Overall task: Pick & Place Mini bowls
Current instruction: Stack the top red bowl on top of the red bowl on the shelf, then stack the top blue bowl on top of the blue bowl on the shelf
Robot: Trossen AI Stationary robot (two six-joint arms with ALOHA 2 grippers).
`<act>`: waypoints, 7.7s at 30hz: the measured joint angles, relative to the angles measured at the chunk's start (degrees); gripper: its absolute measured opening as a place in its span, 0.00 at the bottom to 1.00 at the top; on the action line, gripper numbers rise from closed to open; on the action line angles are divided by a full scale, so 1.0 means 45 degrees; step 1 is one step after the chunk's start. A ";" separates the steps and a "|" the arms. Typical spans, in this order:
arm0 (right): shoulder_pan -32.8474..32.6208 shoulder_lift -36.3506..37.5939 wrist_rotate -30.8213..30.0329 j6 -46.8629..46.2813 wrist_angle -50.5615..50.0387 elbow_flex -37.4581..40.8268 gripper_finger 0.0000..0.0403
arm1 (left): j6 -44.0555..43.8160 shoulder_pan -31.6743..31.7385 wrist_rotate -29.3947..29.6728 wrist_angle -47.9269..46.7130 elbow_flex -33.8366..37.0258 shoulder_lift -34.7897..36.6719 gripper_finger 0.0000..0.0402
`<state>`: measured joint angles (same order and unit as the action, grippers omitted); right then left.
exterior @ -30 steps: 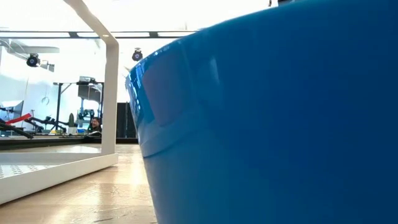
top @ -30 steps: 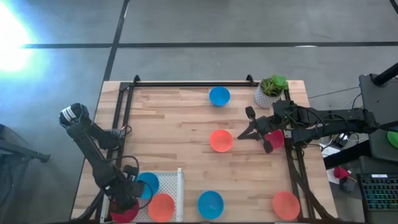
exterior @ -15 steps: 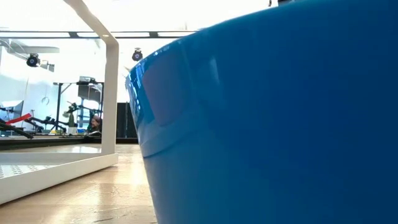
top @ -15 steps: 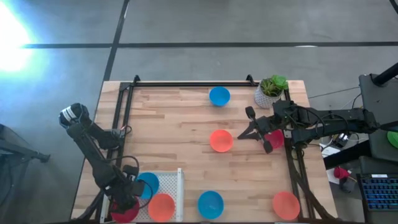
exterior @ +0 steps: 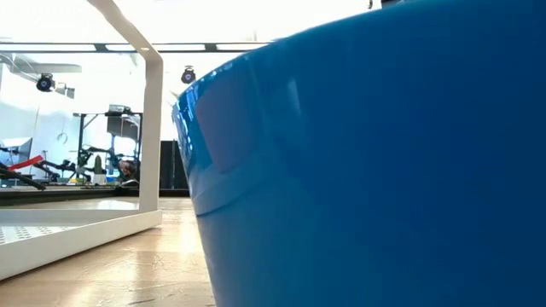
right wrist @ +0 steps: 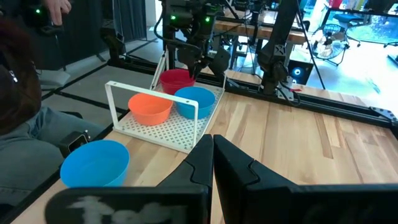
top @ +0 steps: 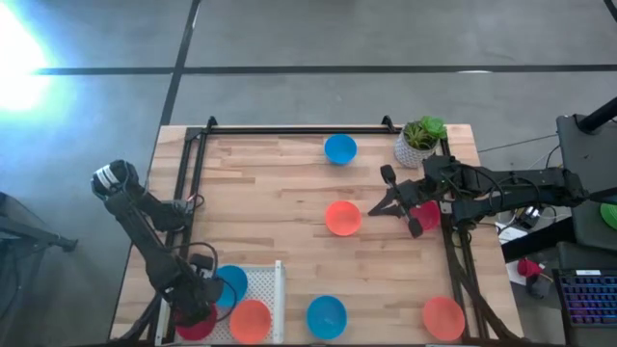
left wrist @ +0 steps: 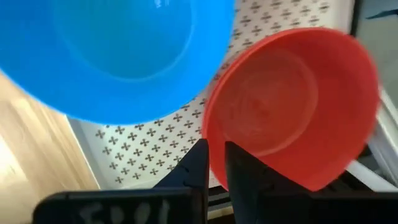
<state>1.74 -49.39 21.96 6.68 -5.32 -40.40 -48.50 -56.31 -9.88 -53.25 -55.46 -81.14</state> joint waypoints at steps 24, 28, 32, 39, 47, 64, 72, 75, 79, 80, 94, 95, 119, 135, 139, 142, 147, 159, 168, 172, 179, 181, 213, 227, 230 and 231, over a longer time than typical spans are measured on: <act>0.0005 0.0000 -0.3194 -0.1747 0.0019 0.0005 0.02 | -0.1331 0.0074 0.9518 -0.0028 -0.0763 0.2783 0.11; 0.0005 -0.0003 -0.6196 -0.2900 0.0017 0.0005 0.02 | -0.1354 0.0106 1.2223 -0.0202 -0.0763 0.3377 0.11; 0.0019 -0.0285 -0.9070 -0.4512 -0.0045 0.0005 0.02 | -0.1354 0.0216 1.4841 -0.0681 -0.0763 0.3932 0.11; 0.0595 -0.1291 -0.9452 -0.5272 -0.0032 -0.0156 0.02 | -0.1936 0.0691 1.7696 -0.2311 -0.0754 0.4964 0.11; 0.2253 -0.3041 -0.9459 -0.5852 -0.1684 -0.2076 0.02 | -0.1352 0.1271 1.8958 -0.2357 -0.0749 0.5435 0.11; 0.4308 -0.8471 -0.9471 -0.4412 -0.5710 -0.7271 0.02 | -0.0892 0.2778 2.1078 -0.2387 -0.0074 0.5384 0.11; 0.4631 -1.0027 -0.9520 -0.4933 -0.7496 -0.8831 0.02 | -0.0236 0.3703 2.1062 -0.2375 -0.0074 0.5395 0.11; 0.5062 -1.0247 -0.9440 -0.5417 -0.7554 -0.8834 0.02 | -0.0227 0.3745 2.1056 -0.2376 -0.0074 0.5391 0.11; 0.5713 -1.0302 -0.8502 -0.5724 -0.7643 -0.8733 0.05 | -0.0204 0.3745 2.1044 -0.2376 -0.0074 0.5393 0.11; 0.5836 -1.0302 -0.8389 -0.5719 -0.7645 -0.8701 0.07 | -0.0200 0.3745 2.1042 -0.2376 -0.0074 0.5395 0.11; 0.7253 -1.1004 -0.8334 -0.6346 -0.7600 -0.8352 0.35 | 0.0027 0.3740 2.1023 -0.2376 -0.0074 0.5392 0.11; 0.7298 -1.1132 -0.8328 -0.6392 -0.7640 -0.8326 0.35 | 0.0028 0.3740 2.1023 -0.2376 -0.0074 0.5395 0.11; 0.8179 -1.3557 -0.6400 -0.6398 -0.6970 -0.8193 0.33 | 0.0021 0.3745 2.0943 -0.2364 0.0192 0.5395 0.11; 0.8233 -1.4179 -0.6193 -0.4918 -0.6320 -0.8257 0.05 | -0.0003 0.3745 2.0931 -0.2361 0.0199 0.5395 0.11; 0.8233 -1.4046 -0.6242 -0.4818 -0.6232 -0.8272 0.03 | -0.0008 0.3745 2.0931 -0.2361 0.0210 0.5395 0.11; 0.8233 -1.3817 -0.6251 -0.4815 -0.6259 -0.8267 0.02 | -0.0013 0.3745 2.0926 -0.2361 0.0223 0.5395 0.11; 0.8178 -1.2782 -0.6247 -0.4780 -0.6308 -0.8252 0.02 | -0.0030 0.3745 2.0693 -0.2361 0.0237 0.5395 0.11; 0.6843 -1.0468 -0.6155 -0.5317 -0.5364 -0.8257 0.02 | -0.0032 0.3745 2.0698 -0.2357 0.0261 0.5395 0.11; 0.5808 -1.0742 -0.5094 -0.5423 -0.5158 -0.9242 0.02 | -0.0155 0.3745 2.0707 -0.2302 0.0261 0.5395 0.11; 0.5655 -1.1316 -0.4495 -0.4909 -0.5514 -1.0255 0.02 | -0.0164 0.3745 2.0722 -0.2293 0.0261 0.5395 0.11; 0.5526 -1.2358 -0.3259 -0.3826 -0.5828 -1.1183 0.02 | -0.0222 0.3749 2.0702 -0.2264 0.0261 0.5395 0.11; 0.5448 -1.2693 -0.2878 -0.3640 -0.5877 -1.1346 0.02 | -0.0222 0.3749 2.0702 -0.2264 0.0261 0.5395 0.11; 0.4085 -1.9451 -0.2095 -0.0525 -0.9767 -1.7414 0.02 | -0.0261 0.3748 2.0690 -0.2264 0.0261 0.5395 0.11; 0.4052 -1.9356 -0.2098 -0.0480 -0.9826 -1.7422 0.02 | -0.0261 0.3750 2.0688 -0.2264 0.0261 0.5395 0.11; 0.4022 -1.9356 -0.2098 -0.0437 -0.9821 -1.7418 0.02 | -0.0261 0.3746 2.0688 -0.2268 0.0261 0.5395 0.11; 0.4013 -1.9356 -0.2098 -0.0437 -0.9821 -1.7418 0.02 | -0.0261 0.3750 2.0688 -0.2267 0.0261 0.5395 0.11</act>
<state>19.79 -136.49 12.51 4.71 -49.52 -118.78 -49.67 -39.44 83.22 -63.45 -54.28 -56.86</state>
